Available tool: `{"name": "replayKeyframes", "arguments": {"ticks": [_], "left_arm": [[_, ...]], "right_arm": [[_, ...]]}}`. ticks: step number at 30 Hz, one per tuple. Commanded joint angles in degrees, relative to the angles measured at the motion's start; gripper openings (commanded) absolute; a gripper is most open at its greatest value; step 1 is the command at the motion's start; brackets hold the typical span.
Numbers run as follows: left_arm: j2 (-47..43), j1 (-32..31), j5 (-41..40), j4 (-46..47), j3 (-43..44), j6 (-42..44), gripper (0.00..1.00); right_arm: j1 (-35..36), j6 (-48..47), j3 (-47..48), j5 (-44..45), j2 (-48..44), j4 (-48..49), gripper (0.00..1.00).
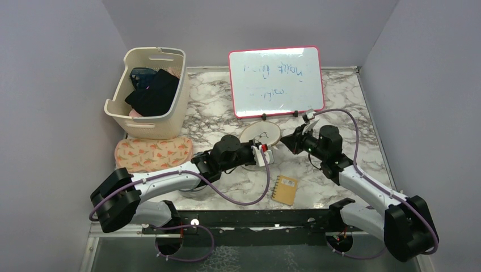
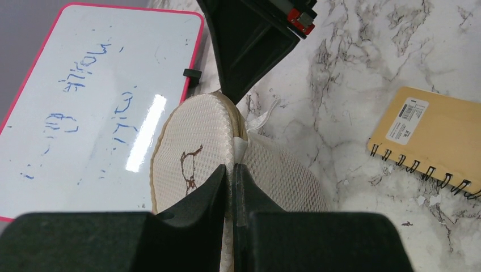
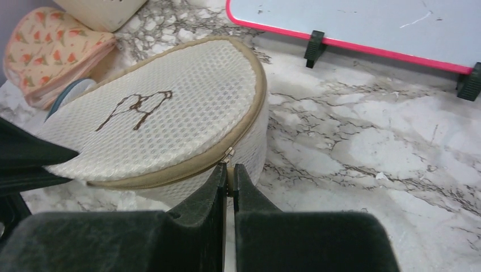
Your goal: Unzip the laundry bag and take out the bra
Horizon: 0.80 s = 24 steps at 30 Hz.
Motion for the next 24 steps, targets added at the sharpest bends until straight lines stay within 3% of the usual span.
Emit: {"name": "replayKeyframes", "arguments": {"ticks": [1, 6, 13, 18, 22, 24], "left_arm": [[-2.38, 0.10, 1.55, -0.22, 0.54, 0.94, 0.00], [-1.84, 0.26, 1.52, -1.31, 1.27, 1.41, 0.00], [-1.07, 0.41, 1.70, -2.45, 2.68, 0.54, 0.00], [-2.14, 0.45, 1.06, -2.57, 2.82, -0.01, 0.45], [-2.48, 0.45, 2.45, -2.60, 3.06, -1.10, 0.61], [-2.61, 0.41, 3.40, -2.60, 3.38, -2.00, 0.81]], "right_arm": [[-0.14, -1.02, 3.08, 6.96, 1.94, -3.30, 0.01], [-0.12, -2.13, 5.35, 5.78, 4.01, -4.49, 0.01], [-0.12, -3.43, 3.17, -5.39, -0.01, -3.20, 0.01], [-0.12, -3.05, 3.53, -11.89, -1.71, -3.79, 0.01], [-0.03, -3.78, 5.21, -14.62, -2.15, -6.01, 0.01], [-0.03, -3.80, 5.84, -15.37, -2.56, -6.84, 0.01]]}}
